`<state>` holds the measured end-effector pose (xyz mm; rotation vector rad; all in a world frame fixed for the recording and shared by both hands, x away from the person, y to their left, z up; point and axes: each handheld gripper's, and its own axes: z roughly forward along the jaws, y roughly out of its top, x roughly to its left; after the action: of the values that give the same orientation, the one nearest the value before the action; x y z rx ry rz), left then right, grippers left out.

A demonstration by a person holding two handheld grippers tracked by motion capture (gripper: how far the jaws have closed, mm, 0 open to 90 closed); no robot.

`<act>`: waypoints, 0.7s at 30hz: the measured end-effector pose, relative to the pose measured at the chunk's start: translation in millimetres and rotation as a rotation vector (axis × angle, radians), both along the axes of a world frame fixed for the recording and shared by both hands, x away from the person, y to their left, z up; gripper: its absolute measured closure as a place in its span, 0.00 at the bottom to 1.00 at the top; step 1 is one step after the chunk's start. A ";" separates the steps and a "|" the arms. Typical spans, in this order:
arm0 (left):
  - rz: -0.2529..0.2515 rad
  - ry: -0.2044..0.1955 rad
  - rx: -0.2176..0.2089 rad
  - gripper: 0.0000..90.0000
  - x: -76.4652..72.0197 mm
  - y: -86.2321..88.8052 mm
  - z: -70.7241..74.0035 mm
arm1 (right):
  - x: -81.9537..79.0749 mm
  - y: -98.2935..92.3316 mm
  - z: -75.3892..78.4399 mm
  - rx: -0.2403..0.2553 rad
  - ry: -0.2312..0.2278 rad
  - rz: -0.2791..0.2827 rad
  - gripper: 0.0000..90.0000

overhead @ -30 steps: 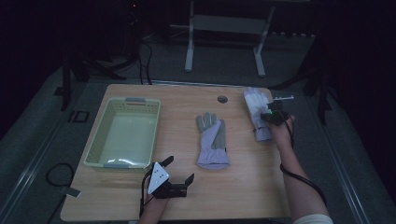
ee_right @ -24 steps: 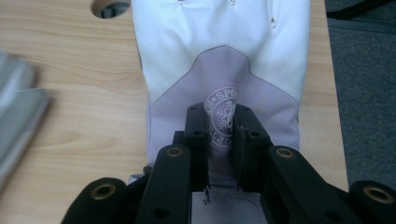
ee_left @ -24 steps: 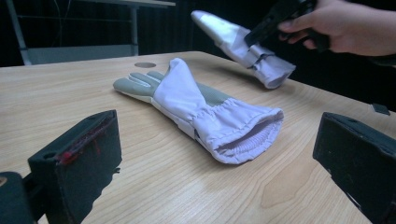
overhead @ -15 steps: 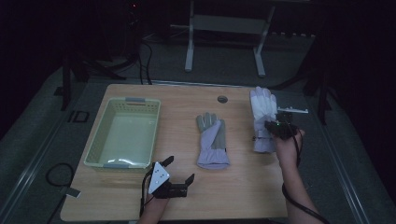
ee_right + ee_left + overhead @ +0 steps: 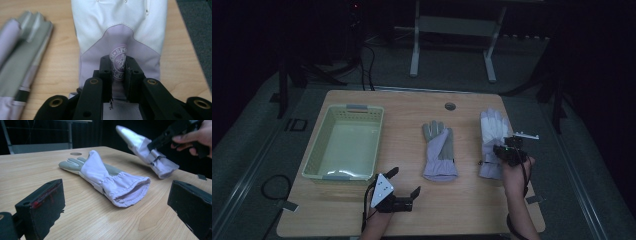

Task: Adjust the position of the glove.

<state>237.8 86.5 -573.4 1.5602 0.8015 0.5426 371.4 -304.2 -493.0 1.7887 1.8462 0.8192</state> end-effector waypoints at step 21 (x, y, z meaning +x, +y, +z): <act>0.001 0.000 0.002 0.01 0.0 -0.1 0.0 | 15.3 -6.3 -35.8 0.022 0.075 0.039 0.69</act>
<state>237.8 86.4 -573.3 1.5617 0.8021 0.5440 386.7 -310.5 -528.8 1.8258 1.9319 0.7989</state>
